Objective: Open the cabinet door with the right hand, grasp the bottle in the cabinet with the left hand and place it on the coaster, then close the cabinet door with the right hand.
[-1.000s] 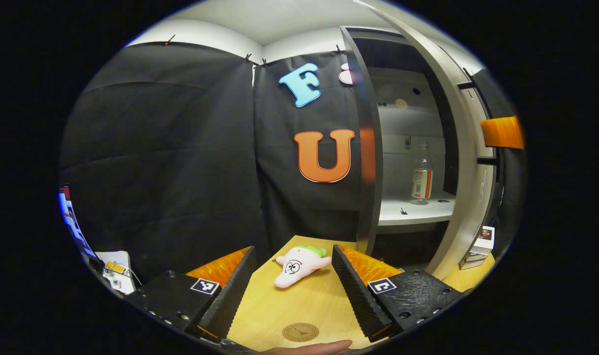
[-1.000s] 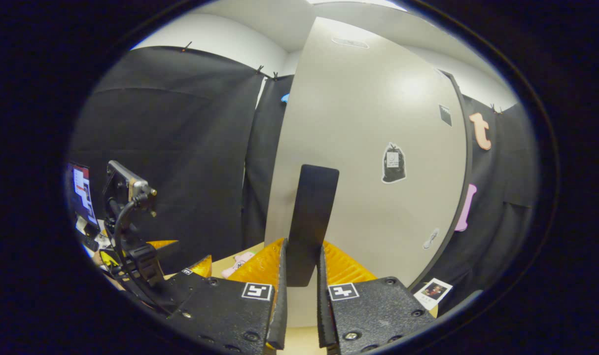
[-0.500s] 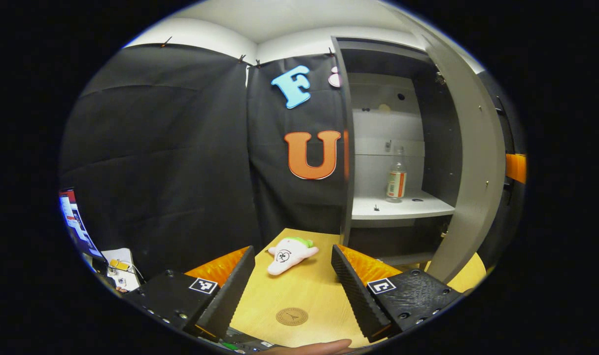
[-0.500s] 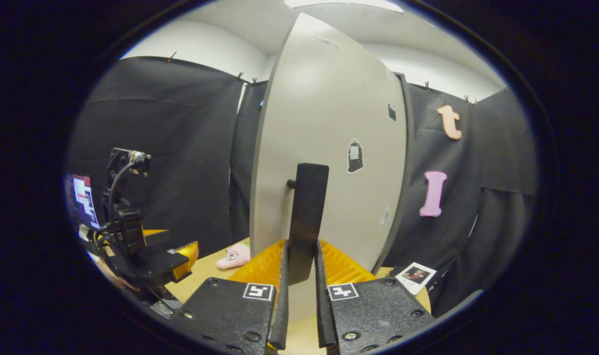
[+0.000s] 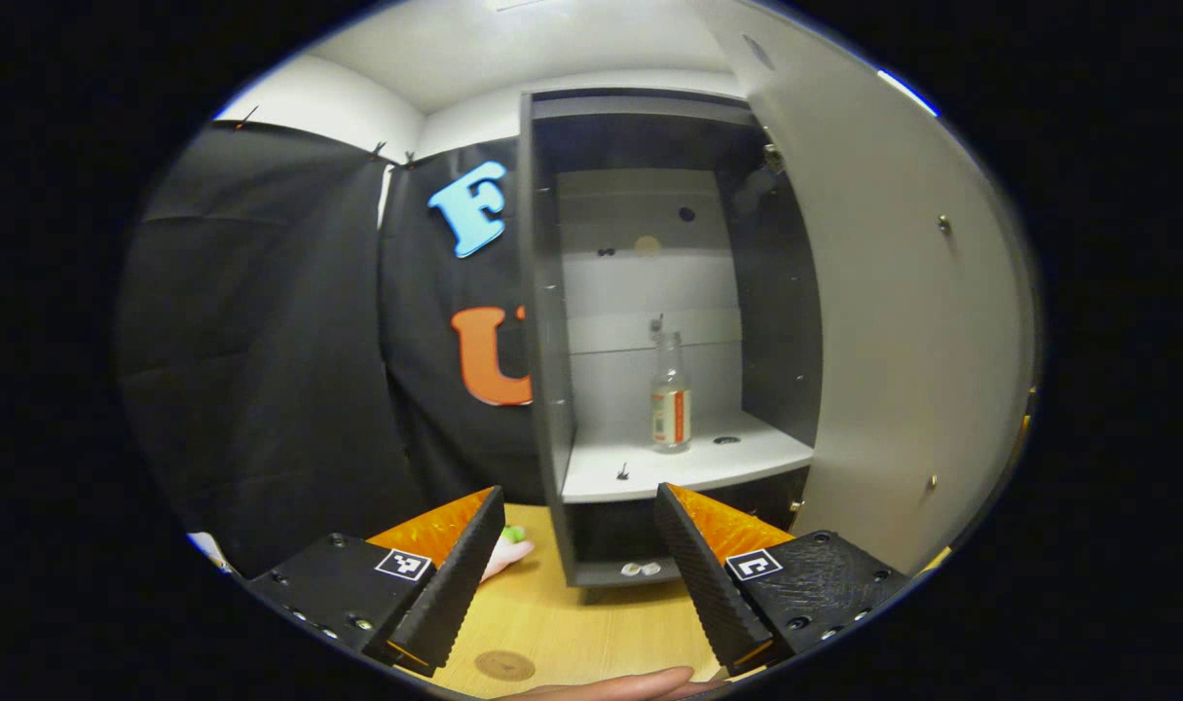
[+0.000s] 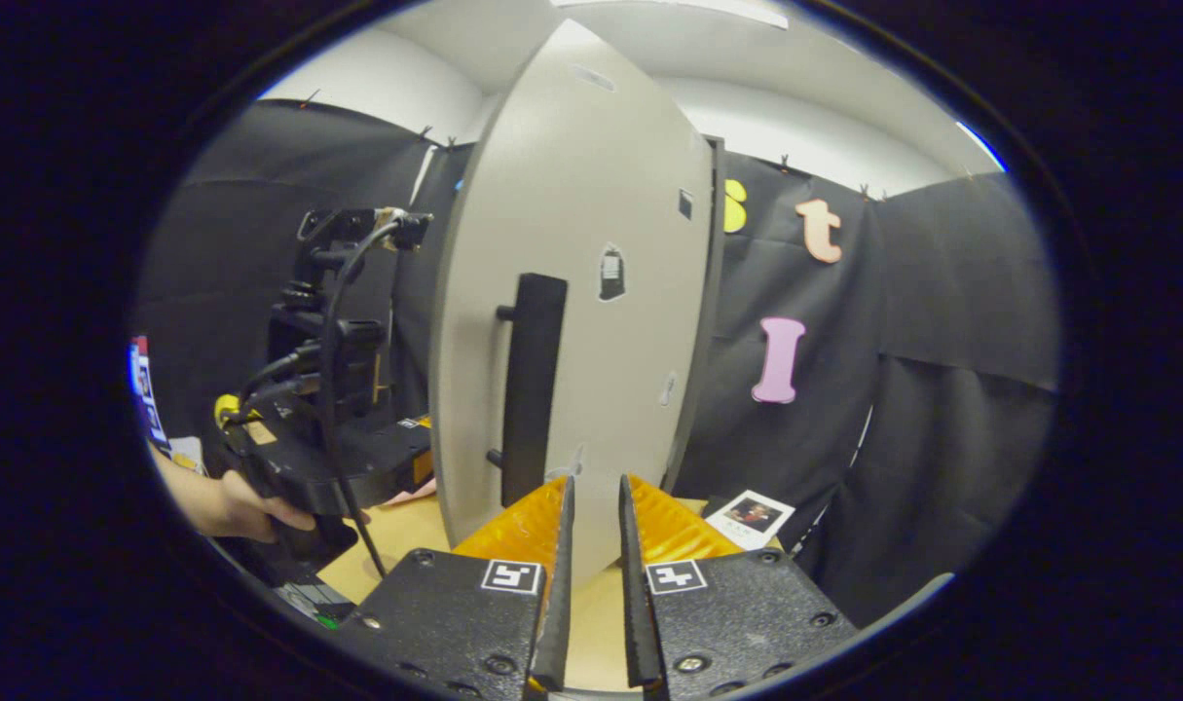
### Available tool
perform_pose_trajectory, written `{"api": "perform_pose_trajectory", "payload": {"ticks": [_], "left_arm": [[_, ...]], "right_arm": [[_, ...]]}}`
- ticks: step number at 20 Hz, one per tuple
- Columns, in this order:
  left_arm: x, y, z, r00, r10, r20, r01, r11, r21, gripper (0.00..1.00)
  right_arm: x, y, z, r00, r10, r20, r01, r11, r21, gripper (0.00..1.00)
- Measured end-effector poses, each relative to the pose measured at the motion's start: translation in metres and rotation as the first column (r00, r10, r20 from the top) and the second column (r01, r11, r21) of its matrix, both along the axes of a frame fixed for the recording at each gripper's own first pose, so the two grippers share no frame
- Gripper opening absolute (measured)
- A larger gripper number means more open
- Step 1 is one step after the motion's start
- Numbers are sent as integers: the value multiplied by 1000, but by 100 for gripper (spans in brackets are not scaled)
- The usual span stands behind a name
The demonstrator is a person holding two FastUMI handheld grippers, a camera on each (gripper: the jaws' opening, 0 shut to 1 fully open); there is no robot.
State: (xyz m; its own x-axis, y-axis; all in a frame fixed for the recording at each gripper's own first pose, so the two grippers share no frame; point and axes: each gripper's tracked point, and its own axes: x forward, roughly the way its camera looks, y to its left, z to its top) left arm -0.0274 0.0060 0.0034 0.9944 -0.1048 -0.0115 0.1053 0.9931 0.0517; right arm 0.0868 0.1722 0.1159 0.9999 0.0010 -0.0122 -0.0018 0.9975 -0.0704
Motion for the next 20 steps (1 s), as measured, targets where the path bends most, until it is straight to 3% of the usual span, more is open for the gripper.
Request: {"api": "perform_pose_trajectory", "payload": {"ticks": [3, 6, 7, 8, 9, 12, 13, 15, 16, 18, 20], "left_arm": [[13, -12, 39, 994, -47, 102, 51, 998, -34, 91], [13, -28, 44, 991, -91, 103, 97, 994, -51, 92], [11, -33, 45, 991, -94, 97, 99, 993, -57, 92], [13, -44, 39, 991, -116, 73, 121, 991, -64, 84], [5, -57, 32, 991, -133, 34, 135, 988, -76, 93], [13, -80, 22, 984, -177, -26, 175, 981, -87, 95], [21, -79, 23, 988, -156, -21, 154, 986, -67, 94], [42, -79, 30, 992, -125, 22, 125, 992, -11, 93], [55, -81, 32, 992, -120, 35, 120, 993, 11, 93], [81, -83, 34, 993, -101, 57, 99, 995, 34, 93], [108, -86, 33, 995, -86, 49, 85, 996, 29, 93]], "right_arm": [[-5, -7, 8, 999, -39, 30, 40, 999, -28, 26], [-5, -14, 6, 996, -79, 33, 80, 996, -44, 26], [-7, -14, 7, 995, -89, 33, 91, 995, -40, 31], [-7, -14, 7, 994, -102, 35, 103, 994, -31, 34], [-10, -16, 9, 991, -126, 37, 127, 992, -23, 43], [-17, -41, 0, 980, -197, 17, 197, 980, -8, 59], [-15, -50, -6, 977, -214, -1, 214, 977, 2, 74], [-14, -63, -16, 969, -245, -27, 246, 969, 27, 72], [-15, -68, -17, 965, -261, -33, 262, 964, 39, 77], [-20, -79, -18, 954, -298, -42, 300, 953, 51, 78], [-30, -98, -21, 926, -374, -52, 377, 925, 58, 89]]}}
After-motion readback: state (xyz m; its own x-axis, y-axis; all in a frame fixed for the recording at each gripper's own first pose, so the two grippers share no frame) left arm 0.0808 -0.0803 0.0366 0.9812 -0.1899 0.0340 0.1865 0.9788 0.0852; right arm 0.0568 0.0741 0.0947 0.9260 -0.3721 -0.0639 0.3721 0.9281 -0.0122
